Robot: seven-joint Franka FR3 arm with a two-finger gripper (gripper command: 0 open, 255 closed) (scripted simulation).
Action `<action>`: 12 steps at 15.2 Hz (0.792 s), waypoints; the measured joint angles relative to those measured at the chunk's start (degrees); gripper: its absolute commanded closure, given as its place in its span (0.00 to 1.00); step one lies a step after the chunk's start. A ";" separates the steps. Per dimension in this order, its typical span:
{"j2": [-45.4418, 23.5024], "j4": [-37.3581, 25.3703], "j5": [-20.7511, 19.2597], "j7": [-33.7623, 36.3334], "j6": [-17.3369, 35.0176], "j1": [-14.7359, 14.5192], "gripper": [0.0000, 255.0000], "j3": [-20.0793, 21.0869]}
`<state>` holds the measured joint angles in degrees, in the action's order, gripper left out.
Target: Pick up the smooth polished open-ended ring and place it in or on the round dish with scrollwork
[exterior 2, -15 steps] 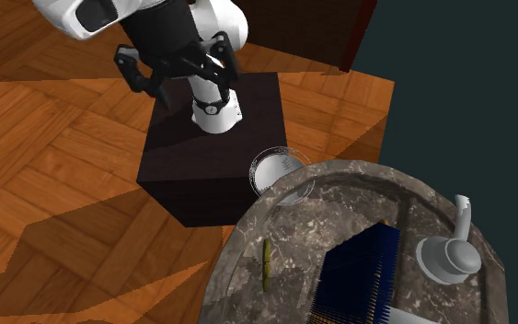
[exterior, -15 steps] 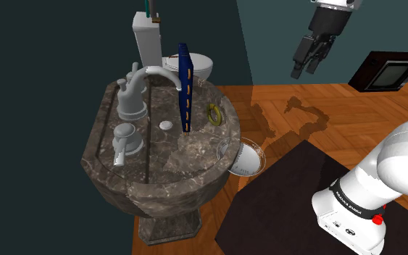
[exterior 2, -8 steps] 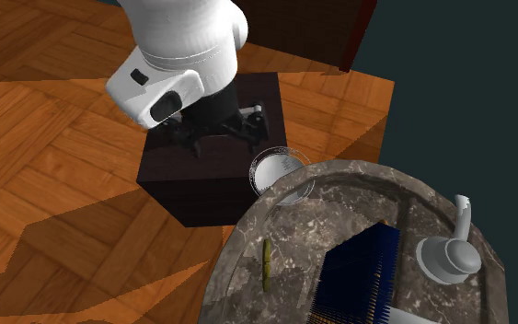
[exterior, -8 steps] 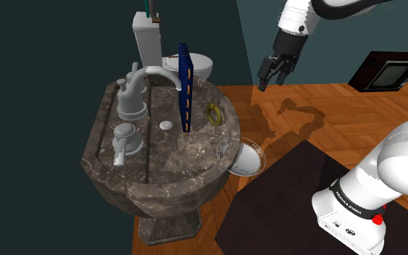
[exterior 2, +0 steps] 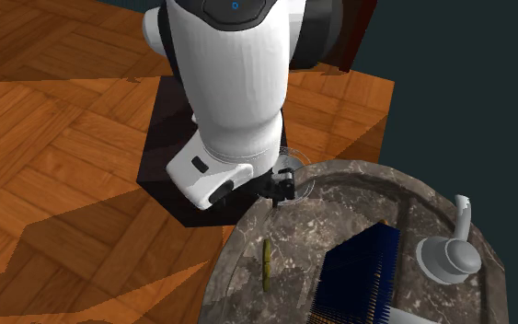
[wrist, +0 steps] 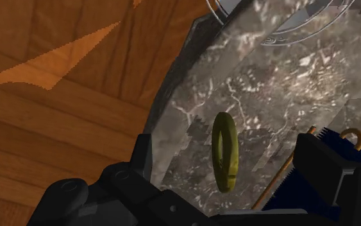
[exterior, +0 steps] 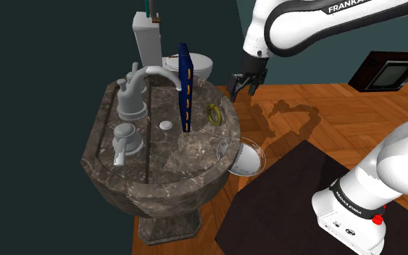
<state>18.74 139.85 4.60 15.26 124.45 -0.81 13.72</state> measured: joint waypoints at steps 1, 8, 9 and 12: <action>-1.97 -0.49 -0.80 1.15 1.77 0.25 0.00 0.63; -17.91 -7.32 -10.14 12.00 12.00 1.43 0.00 4.14; -19.18 -7.80 -11.01 12.72 12.79 1.47 0.00 4.14; -21.30 -7.58 -12.52 14.04 15.05 1.43 0.00 4.09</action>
<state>-2.56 132.26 -7.92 29.30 139.50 0.63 17.81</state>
